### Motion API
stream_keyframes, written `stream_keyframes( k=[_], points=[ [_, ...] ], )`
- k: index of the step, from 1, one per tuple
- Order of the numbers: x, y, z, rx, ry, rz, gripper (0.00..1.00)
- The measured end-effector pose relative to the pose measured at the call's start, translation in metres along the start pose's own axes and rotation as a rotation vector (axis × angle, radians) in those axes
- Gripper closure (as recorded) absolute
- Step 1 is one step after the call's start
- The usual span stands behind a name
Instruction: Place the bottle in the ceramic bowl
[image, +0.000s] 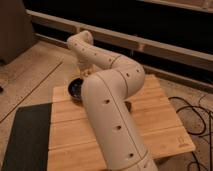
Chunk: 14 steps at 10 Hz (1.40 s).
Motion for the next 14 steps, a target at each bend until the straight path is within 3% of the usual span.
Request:
stream_keyframes(
  k=[4, 5, 7, 14],
  points=[
    [0.010, 0.017, 0.033, -0.075, 0.064, -0.003, 0.47],
    [0.012, 0.017, 0.038, -0.085, 0.077, -0.004, 0.35],
    [0.015, 0.019, 0.045, -0.092, 0.098, -0.012, 0.21],
    [0.016, 0.025, 0.053, -0.151, 0.104, -0.008, 0.20]
  ],
)
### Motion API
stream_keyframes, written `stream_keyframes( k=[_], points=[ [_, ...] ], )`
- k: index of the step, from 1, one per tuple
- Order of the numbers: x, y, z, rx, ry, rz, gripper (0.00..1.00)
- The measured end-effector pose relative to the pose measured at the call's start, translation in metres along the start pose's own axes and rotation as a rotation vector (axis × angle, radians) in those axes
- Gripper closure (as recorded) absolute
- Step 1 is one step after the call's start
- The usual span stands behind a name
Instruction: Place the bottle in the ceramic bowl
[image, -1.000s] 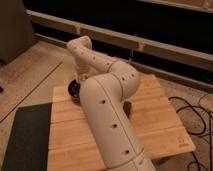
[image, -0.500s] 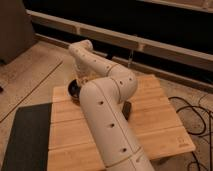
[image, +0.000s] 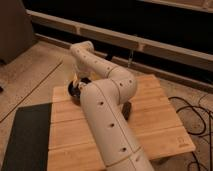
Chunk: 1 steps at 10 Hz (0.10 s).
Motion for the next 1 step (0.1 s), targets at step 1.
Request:
stream_keyframes(
  k=[1],
  points=[
    [0.0000, -0.0005, -0.0002, 0.000, -0.001, 0.001, 0.20]
  ],
)
